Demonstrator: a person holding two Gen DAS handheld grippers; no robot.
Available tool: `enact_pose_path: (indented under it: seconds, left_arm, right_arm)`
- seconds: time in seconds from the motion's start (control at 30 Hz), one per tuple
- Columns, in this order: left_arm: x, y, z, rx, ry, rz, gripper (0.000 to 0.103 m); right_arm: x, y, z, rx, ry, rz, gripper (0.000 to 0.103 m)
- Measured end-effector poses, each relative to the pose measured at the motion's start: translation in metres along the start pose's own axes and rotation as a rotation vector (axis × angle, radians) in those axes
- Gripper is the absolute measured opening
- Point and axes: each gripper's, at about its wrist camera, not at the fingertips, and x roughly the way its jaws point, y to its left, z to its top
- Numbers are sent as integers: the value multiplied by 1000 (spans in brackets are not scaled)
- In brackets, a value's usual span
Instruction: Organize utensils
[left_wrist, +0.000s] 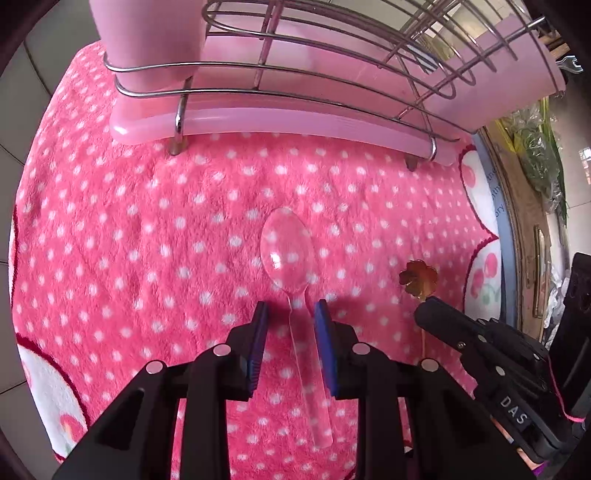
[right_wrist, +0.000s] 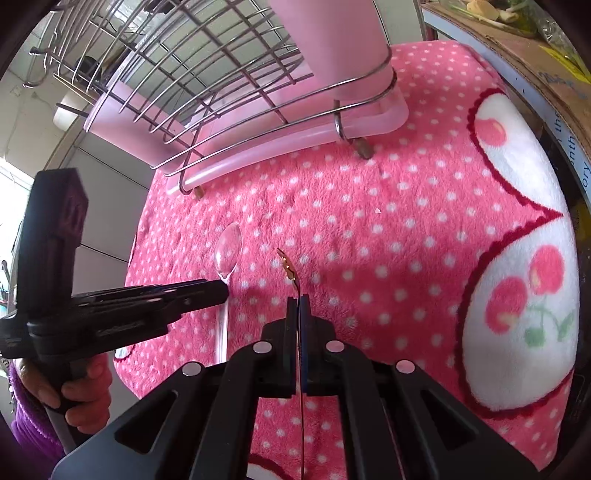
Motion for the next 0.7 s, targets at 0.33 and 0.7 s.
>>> enact_pose_path:
  seconds: [0.33, 0.7]
  left_arm:
    - [16, -51, 4, 137, -11, 220, 12]
    - [-43, -17, -17, 33, -241, -21, 11]
  right_arm:
    - [-12, -13, -1, 6, -28, 36, 2]
    - [-40, -16, -4, -6, -99, 70, 2]
